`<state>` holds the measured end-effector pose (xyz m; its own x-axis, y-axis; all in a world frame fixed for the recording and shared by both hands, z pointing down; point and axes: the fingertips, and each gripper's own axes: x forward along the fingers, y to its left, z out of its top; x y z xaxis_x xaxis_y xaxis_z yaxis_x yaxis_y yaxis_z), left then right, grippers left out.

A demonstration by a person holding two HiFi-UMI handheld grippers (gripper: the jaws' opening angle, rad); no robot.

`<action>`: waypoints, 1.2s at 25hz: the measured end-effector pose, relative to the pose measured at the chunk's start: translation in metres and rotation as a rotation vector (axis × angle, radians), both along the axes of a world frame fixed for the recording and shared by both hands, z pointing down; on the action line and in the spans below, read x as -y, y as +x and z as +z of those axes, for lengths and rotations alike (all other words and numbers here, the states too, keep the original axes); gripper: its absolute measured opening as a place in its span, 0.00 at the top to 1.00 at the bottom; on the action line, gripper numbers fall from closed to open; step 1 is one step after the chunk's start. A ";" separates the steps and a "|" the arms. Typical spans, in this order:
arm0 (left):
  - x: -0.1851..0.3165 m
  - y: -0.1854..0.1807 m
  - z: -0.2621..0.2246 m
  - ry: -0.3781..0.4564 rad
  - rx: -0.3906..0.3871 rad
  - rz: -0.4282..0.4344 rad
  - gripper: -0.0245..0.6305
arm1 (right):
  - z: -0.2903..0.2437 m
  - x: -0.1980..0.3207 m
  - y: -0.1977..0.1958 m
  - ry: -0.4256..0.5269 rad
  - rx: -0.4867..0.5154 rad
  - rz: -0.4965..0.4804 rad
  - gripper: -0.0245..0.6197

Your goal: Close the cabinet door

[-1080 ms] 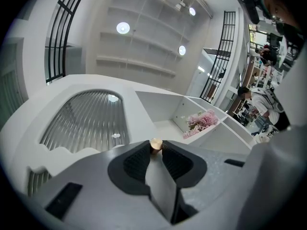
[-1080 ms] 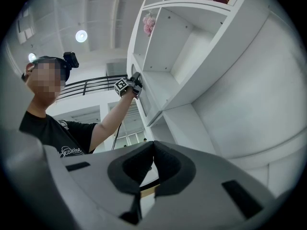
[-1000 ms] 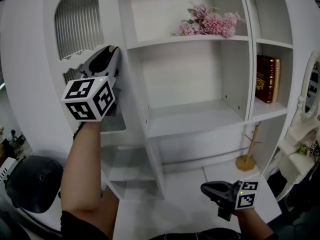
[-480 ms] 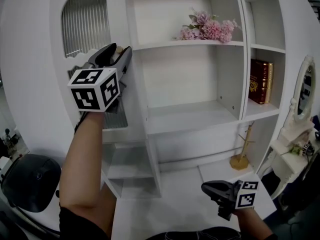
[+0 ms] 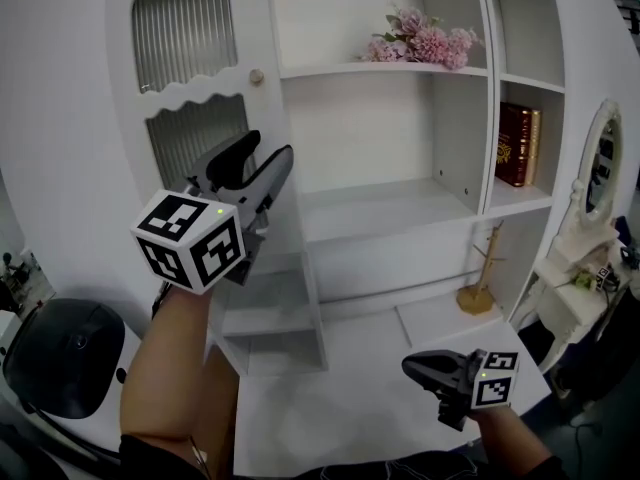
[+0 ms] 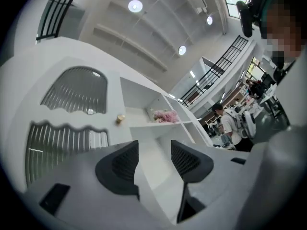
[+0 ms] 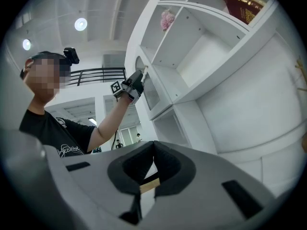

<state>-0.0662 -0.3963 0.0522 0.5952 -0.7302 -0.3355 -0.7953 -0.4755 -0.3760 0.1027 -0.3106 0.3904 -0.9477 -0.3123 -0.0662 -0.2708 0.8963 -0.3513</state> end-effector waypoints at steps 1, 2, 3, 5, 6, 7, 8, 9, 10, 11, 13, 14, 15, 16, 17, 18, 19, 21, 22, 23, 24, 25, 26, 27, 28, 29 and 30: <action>-0.008 0.002 0.019 -0.040 0.008 0.028 0.66 | -0.002 -0.004 -0.004 0.010 -0.009 0.003 0.96; -0.017 0.003 0.039 -0.083 0.010 0.057 0.66 | -0.004 -0.009 -0.008 0.017 -0.012 0.005 0.96; -0.026 0.004 0.061 -0.128 0.008 0.087 0.66 | -0.006 -0.014 -0.012 0.021 -0.010 0.005 0.96; -0.046 0.004 0.105 -0.216 -0.003 0.136 0.66 | -0.010 -0.026 -0.020 0.025 -0.002 0.003 0.96; -0.057 0.004 0.127 -0.258 -0.012 0.157 0.66 | -0.012 -0.033 -0.025 0.026 -0.001 0.003 0.96; -0.069 0.004 0.147 -0.300 -0.025 0.177 0.66 | -0.013 -0.040 -0.029 0.029 -0.004 0.002 0.96; -0.081 0.005 0.166 -0.340 -0.040 0.201 0.66 | -0.013 -0.046 -0.033 0.035 -0.012 0.002 0.96; -0.094 0.007 0.184 -0.379 -0.055 0.225 0.66 | -0.014 -0.053 -0.038 0.041 -0.021 0.001 0.96; -0.108 0.008 0.201 -0.415 -0.069 0.248 0.66 | -0.014 -0.060 -0.042 0.047 -0.029 -0.001 0.96; -0.122 0.010 0.218 -0.446 -0.081 0.269 0.66 | -0.014 -0.068 -0.046 0.052 -0.034 -0.003 0.96; -0.152 0.013 0.250 -0.503 -0.099 0.300 0.66 | -0.012 -0.085 -0.054 0.052 -0.039 -0.009 0.96; -0.166 0.015 0.266 -0.530 -0.107 0.310 0.66 | -0.009 -0.094 -0.058 0.049 -0.043 -0.013 0.96; -0.181 0.015 0.280 -0.555 -0.117 0.319 0.67 | -0.006 -0.102 -0.062 0.046 -0.048 -0.017 0.96; -0.194 0.016 0.292 -0.579 -0.131 0.328 0.67 | -0.002 -0.111 -0.066 0.045 -0.054 -0.020 0.96; -0.207 0.016 0.301 -0.598 -0.150 0.339 0.67 | 0.002 -0.119 -0.070 0.045 -0.060 -0.022 0.96; -0.219 0.016 0.309 -0.614 -0.170 0.351 0.68 | 0.005 -0.127 -0.074 0.045 -0.063 -0.024 0.96; -0.229 0.016 0.316 -0.625 -0.185 0.361 0.71 | 0.008 -0.135 -0.076 0.046 -0.063 -0.025 0.96; -0.248 0.016 0.329 -0.638 -0.185 0.370 0.77 | 0.012 -0.149 -0.081 0.044 -0.052 -0.027 0.96; -0.255 0.015 0.335 -0.643 -0.182 0.370 0.78 | 0.015 -0.156 -0.082 0.042 -0.047 -0.027 0.96; -0.262 0.015 0.342 -0.650 -0.186 0.367 0.82 | 0.017 -0.163 -0.083 0.039 -0.042 -0.026 0.96; -0.268 0.014 0.348 -0.660 -0.199 0.364 0.87 | 0.021 -0.168 -0.083 0.034 -0.038 -0.024 0.96; -0.273 0.014 0.352 -0.668 -0.212 0.361 0.92 | 0.024 -0.174 -0.084 0.027 -0.035 -0.022 0.96; -0.278 0.015 0.355 -0.671 -0.221 0.359 0.96 | 0.027 -0.178 -0.084 0.019 -0.030 -0.020 0.96; -0.281 0.017 0.357 -0.670 -0.225 0.356 0.96 | 0.029 -0.181 -0.085 0.011 -0.025 -0.018 0.96; -0.284 0.019 0.358 -0.669 -0.224 0.351 0.96 | 0.030 -0.184 -0.086 0.007 -0.022 -0.017 0.96; -0.287 0.021 0.359 -0.669 -0.222 0.344 0.96 | 0.030 -0.187 -0.087 0.006 -0.020 -0.016 0.96; -0.289 0.022 0.360 -0.669 -0.219 0.334 0.96 | 0.030 -0.190 -0.087 0.011 -0.020 -0.013 0.96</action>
